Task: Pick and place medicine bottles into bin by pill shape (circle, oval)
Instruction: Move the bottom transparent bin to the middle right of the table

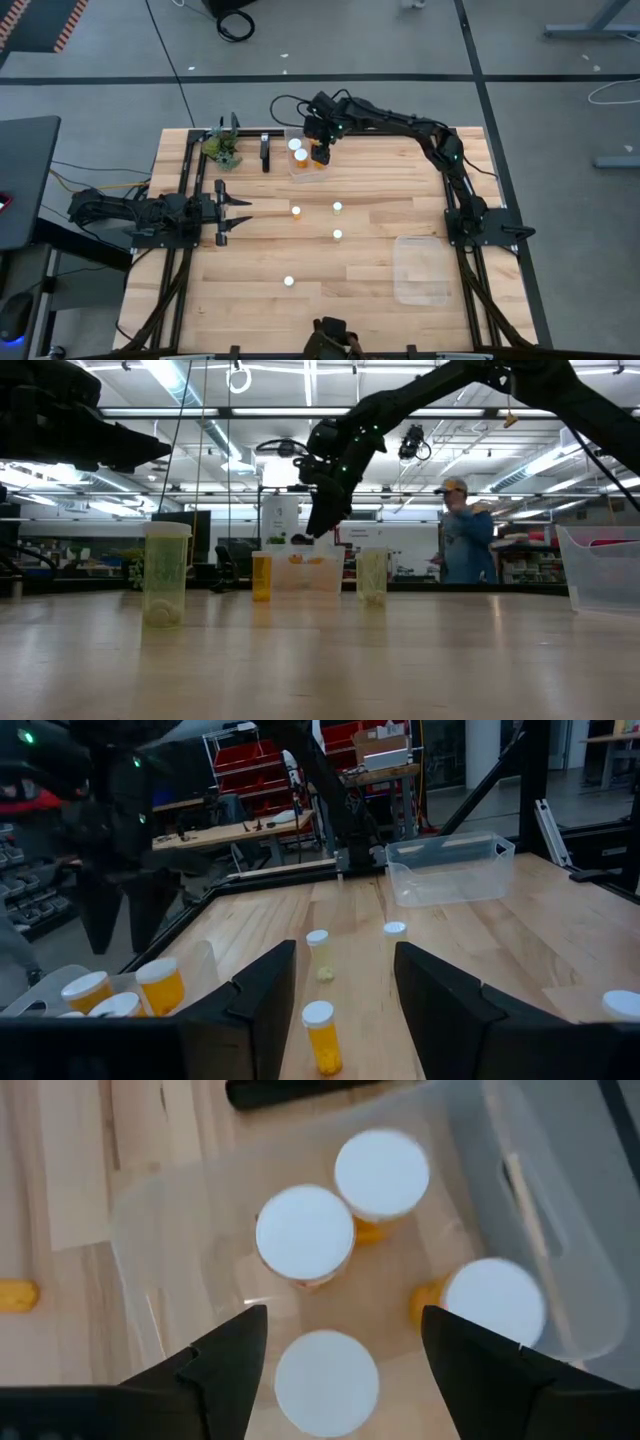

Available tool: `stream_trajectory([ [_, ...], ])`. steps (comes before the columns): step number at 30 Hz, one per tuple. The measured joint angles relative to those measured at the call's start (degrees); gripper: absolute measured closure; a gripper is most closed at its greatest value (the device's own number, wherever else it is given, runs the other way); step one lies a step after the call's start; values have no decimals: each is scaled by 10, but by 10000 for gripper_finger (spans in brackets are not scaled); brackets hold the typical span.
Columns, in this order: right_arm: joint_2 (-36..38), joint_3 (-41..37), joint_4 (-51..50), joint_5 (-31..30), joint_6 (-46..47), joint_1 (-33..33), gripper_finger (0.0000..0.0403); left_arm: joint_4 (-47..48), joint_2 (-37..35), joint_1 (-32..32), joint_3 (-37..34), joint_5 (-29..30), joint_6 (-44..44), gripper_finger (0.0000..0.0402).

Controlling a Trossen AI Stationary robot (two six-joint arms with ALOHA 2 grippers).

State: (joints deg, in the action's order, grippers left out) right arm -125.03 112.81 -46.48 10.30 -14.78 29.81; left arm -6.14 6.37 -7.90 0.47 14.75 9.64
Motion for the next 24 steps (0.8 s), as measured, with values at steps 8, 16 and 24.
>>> stream_trajectory([
  [8,0,75,-52,-21,-12,-17,129,0,0,0,0,0,0,223],
  [16,1,138,-73,-35,-35,-64,129,0,0,0,0,0,0,224],
  [24,1,143,-94,-35,-60,-133,129,0,0,0,0,0,0,221],
])
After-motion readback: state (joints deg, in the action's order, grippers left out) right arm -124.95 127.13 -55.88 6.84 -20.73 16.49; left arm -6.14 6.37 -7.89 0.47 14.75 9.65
